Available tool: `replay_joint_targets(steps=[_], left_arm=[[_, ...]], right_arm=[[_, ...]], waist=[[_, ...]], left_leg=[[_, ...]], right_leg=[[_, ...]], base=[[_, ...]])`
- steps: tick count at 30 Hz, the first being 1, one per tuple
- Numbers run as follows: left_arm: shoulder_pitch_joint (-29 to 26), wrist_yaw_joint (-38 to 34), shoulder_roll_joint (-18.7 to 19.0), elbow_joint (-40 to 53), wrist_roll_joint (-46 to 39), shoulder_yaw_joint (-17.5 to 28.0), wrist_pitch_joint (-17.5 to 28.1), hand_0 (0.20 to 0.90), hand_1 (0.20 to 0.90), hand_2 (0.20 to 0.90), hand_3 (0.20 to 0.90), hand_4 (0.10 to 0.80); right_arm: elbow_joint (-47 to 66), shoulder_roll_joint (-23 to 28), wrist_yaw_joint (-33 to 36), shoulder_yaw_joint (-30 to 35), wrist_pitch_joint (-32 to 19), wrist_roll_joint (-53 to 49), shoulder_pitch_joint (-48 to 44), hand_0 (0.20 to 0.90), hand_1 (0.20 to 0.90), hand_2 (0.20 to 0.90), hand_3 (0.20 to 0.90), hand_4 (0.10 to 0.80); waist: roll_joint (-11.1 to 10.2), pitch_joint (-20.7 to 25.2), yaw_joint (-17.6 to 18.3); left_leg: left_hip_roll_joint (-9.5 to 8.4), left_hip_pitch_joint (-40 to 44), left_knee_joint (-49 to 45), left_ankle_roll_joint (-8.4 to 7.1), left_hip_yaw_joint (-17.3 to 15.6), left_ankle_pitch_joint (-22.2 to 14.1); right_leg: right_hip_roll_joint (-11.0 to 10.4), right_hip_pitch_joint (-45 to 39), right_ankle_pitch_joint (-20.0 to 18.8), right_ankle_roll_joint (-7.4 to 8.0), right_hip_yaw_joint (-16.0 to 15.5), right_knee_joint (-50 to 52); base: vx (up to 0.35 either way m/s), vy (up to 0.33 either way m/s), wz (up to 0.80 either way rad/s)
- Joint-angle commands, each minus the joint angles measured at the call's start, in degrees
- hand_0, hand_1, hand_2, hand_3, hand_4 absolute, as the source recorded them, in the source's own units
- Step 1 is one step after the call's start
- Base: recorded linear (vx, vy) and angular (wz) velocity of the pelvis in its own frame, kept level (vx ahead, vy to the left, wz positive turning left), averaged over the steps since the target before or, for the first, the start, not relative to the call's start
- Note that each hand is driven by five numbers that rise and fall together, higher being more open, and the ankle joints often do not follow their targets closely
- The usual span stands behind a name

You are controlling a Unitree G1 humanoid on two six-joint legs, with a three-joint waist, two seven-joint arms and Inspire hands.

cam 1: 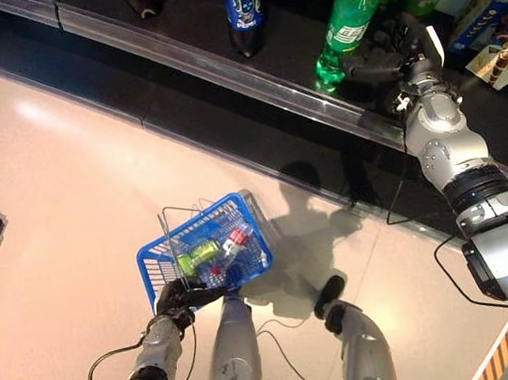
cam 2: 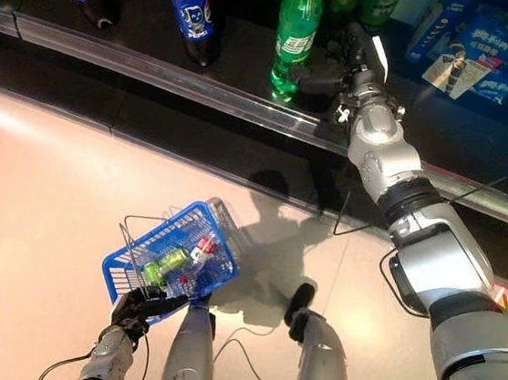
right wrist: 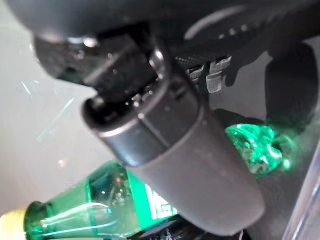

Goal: Pick up the drink and place into the basket.

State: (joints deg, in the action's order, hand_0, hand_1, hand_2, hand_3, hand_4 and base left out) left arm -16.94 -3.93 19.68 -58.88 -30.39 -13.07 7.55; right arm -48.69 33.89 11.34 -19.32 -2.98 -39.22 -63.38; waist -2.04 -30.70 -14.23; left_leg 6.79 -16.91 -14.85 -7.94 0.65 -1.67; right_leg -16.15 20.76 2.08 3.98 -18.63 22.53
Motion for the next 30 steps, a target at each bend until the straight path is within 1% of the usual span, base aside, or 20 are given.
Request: replay_joint_targets(steps=[1, 5, 6, 7, 8, 9, 18, 24, 25, 27, 30], left_arm=[[6.1, 0.3, 7.8, 5.9, 0.1, -3.1, 3.6, 0.300, 0.300, 0.300, 0.200, 0.100], [6.8, 0.7, 7.9, 6.0, 0.0, -2.9, 4.1, 0.300, 0.300, 0.300, 0.200, 0.100], [6.8, 0.7, 7.9, 6.1, 0.0, -2.8, 4.1, 0.300, 0.300, 0.300, 0.200, 0.100], [7.0, 0.7, 7.9, 6.3, 0.1, -2.9, 4.1, 0.300, 0.300, 0.300, 0.200, 0.100], [7.1, 0.7, 8.0, 6.4, 0.2, -2.9, 4.1, 0.300, 0.300, 0.300, 0.200, 0.100], [7.0, 0.7, 8.0, 6.4, 0.2, -2.9, 4.1, 0.300, 0.300, 0.300, 0.200, 0.100], [7.2, 1.0, 8.2, 6.6, 0.1, -3.0, 4.0, 0.300, 0.300, 0.300, 0.200, 0.100], [7.6, 1.3, 8.1, 6.6, -0.2, -3.1, 4.1, 0.300, 0.300, 0.300, 0.200, 0.100], [7.7, 1.4, 8.0, 6.6, -0.1, -3.1, 4.2, 0.300, 0.300, 0.300, 0.200, 0.100], [7.8, 1.5, 8.0, 6.6, -0.1, -3.1, 4.3, 0.300, 0.300, 0.300, 0.200, 0.100], [7.8, 1.6, 7.9, 6.6, -0.2, -3.1, 4.4, 0.300, 0.300, 0.300, 0.200, 0.100]], right_arm=[[1.7, 5.2, -0.6, -2.0, -4.1, -0.2, -12.6, 0.900, 0.900, 0.900, 0.900, 0.800], [1.4, 5.0, -0.9, -2.5, -4.5, -0.2, -12.8, 0.900, 0.900, 0.900, 0.900, 0.800], [1.5, 4.9, -1.0, -2.6, -4.5, -0.1, -13.0, 0.900, 0.900, 0.900, 0.900, 0.800], [1.6, 5.0, -1.6, -2.7, -4.7, -0.2, -13.1, 0.900, 0.900, 0.900, 0.900, 0.800], [1.7, 5.0, -1.8, -2.8, -4.8, -0.2, -13.1, 0.900, 0.900, 0.900, 0.900, 0.800], [1.8, 4.8, -2.0, -2.9, -4.9, -0.1, -13.2, 0.900, 0.900, 0.900, 0.900, 0.800], [3.3, 3.7, -3.4, -3.2, -4.9, -1.0, -13.9, 0.900, 0.900, 0.900, 0.900, 0.800], [3.8, 2.4, -4.2, -3.3, -4.7, -1.9, -14.2, 0.900, 0.900, 0.900, 0.900, 0.800], [3.9, 2.3, -4.2, -3.3, -4.8, -1.9, -14.3, 0.794, 0.794, 0.794, 0.776, 0.676], [4.0, 2.2, -4.4, -3.4, -5.1, -3.5, -14.3, 0.300, 0.300, 0.300, 0.200, 0.100], [4.1, 1.7, -4.9, -2.7, -5.5, -4.4, -13.9, 0.300, 0.300, 0.300, 0.200, 0.100]], waist=[[2.5, 0.9, -2.2], [2.7, 0.9, -2.4], [2.8, 1.0, -2.5], [2.7, 0.9, -2.6], [2.7, 0.9, -2.7], [2.7, 1.0, -2.7], [3.0, 1.0, -3.3], [3.2, 1.2, -3.5], [3.3, 1.2, -3.6], [3.3, 1.2, -3.6], [3.4, 1.3, -3.6]], left_leg=[[-1.24, -1.7, -2.9, 3.16, 0.5, -0.5], [-1.45, -1.8, -2.9, 3.21, 0.7, -0.4], [-1.28, -1.1, -2.9, 2.90, 1.1, -1.9], [-1.53, -1.6, -2.5, 3.22, 0.6, -0.4], [-1.52, -1.6, -2.5, 3.23, 0.6, -0.4], [-1.31, -0.9, -2.6, 2.90, 1.0, -1.8], [-1.35, -0.4, -2.3, 2.81, 1.0, -1.7], [-1.49, 0.0, -1.5, 2.72, 0.9, -1.4], [-1.52, 0.1, -1.4, 2.70, 0.9, -1.3], [-1.57, 0.1, -1.3, 2.70, 0.9, -1.2], [-1.61, 0.2, -1.0, 2.68, 0.8, -1.1]], right_leg=[[-2.1, -6.9, -1.9, 4.05, -1.6, -6.8], [-2.3, -6.7, -1.9, 4.06, -1.7, -6.6], [-2.0, -7.2, -0.6, 4.71, -1.1, -6.3], [-2.3, -7.0, -2.0, 4.16, -2.0, -6.9], [-2.3, -7.1, -2.0, 4.20, -2.0, -7.0], [-2.0, -7.6, -0.8, 4.86, -1.4, -6.7], [-2.4, -8.3, -0.8, 5.16, -1.9, -6.9], [-2.4, -8.9, -1.2, 5.27, -2.2, -7.9], [-2.3, -9.0, -1.2, 5.30, -2.2, -8.1], [-2.3, -9.0, -1.3, 5.30, -2.2, -8.2], [-2.4, -9.1, -1.4, 5.46, -2.2, -8.4]], base=[[0.003, 0.001, 0.05], [0.002, 0.005, 0.00], [0.003, 0.010, 0.03], [0.000, 0.000, 0.00], [0.000, 0.000, 0.00], [0.085, -0.020, 0.04], [0.014, 0.002, 0.03], [0.000, 0.000, 0.00], [0.000, 0.000, 0.00], [0.000, 0.000, 0.00], [0.000, 0.000, 0.00]])
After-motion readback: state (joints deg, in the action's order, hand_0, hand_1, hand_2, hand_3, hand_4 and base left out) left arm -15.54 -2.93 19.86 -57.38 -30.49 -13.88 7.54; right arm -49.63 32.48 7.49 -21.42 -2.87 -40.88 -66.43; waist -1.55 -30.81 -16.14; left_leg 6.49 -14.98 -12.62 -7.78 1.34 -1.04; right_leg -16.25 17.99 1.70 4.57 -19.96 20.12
